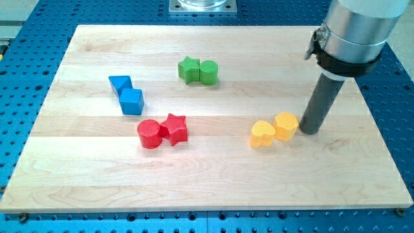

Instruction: Slightly push the yellow hexagon and heart to the left side

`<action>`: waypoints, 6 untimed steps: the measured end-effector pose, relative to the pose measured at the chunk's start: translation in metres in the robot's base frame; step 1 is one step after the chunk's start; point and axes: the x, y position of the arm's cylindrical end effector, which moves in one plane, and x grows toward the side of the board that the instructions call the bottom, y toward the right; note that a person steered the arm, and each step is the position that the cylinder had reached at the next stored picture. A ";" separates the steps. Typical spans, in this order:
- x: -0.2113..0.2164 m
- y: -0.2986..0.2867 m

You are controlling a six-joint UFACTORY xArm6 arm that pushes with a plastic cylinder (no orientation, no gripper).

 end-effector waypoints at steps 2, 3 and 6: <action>0.000 -0.030; 0.000 -0.031; -0.029 0.101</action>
